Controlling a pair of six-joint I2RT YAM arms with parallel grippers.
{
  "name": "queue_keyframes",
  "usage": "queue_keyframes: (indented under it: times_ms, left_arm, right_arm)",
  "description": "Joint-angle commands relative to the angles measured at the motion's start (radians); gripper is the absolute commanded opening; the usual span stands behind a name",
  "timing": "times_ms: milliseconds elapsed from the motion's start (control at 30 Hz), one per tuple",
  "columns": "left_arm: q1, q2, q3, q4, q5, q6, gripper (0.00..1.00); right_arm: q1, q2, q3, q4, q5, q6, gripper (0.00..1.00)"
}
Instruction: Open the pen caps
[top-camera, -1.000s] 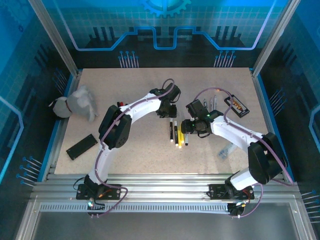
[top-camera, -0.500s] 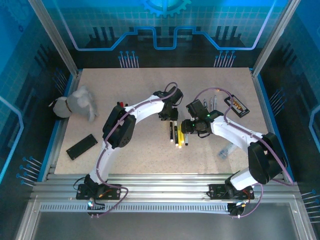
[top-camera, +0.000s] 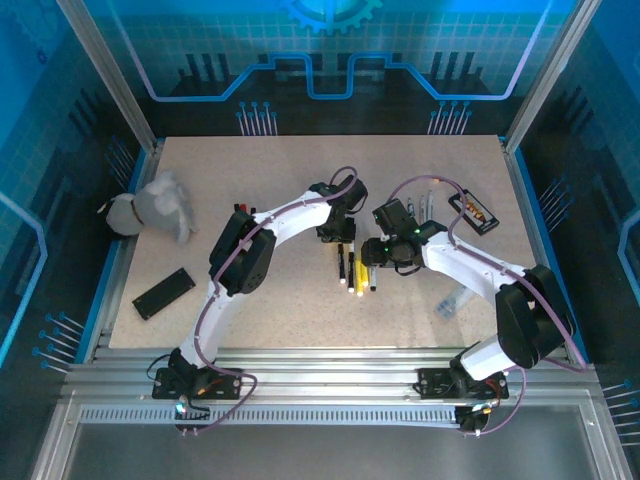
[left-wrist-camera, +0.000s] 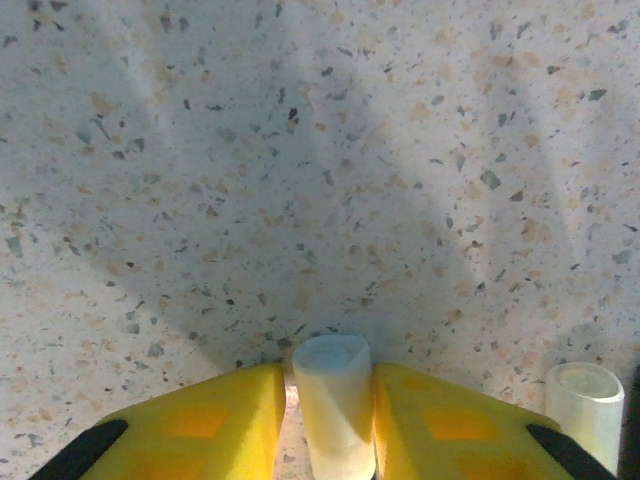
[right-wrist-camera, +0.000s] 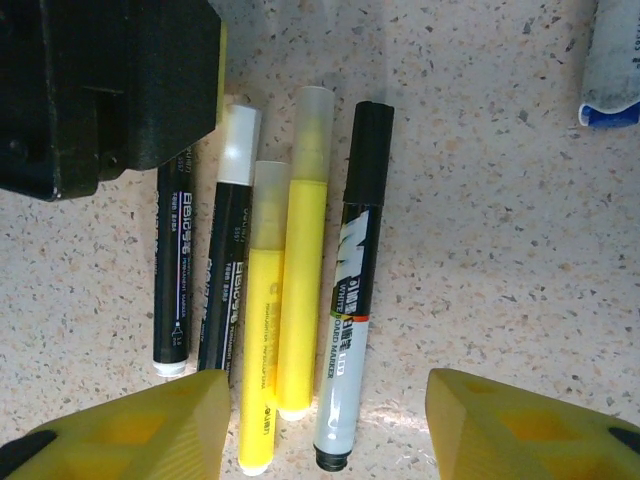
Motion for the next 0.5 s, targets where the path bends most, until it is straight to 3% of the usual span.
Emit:
queue_keyframes:
  times_ms: [0, 100, 400, 467]
  left_arm:
    - [-0.005, 0.073, 0.005, -0.019, -0.023, -0.008, 0.3]
    - [-0.005, 0.082, 0.004, -0.021, -0.026, -0.01, 0.27]
    - [0.03, 0.035, -0.004, -0.02, -0.02, -0.008, 0.01]
    - [0.044, 0.006, -0.013, -0.011, -0.01, -0.01, 0.0]
  right_arm:
    - [-0.004, 0.002, -0.018, 0.01, -0.012, 0.013, 0.55]
    - [-0.002, -0.003, -0.026, 0.018, -0.018, 0.014, 0.55]
    - [0.022, 0.004, -0.033, 0.079, -0.073, 0.028, 0.54]
    - [0.029, 0.011, -0.026, 0.097, -0.096, 0.032, 0.54]
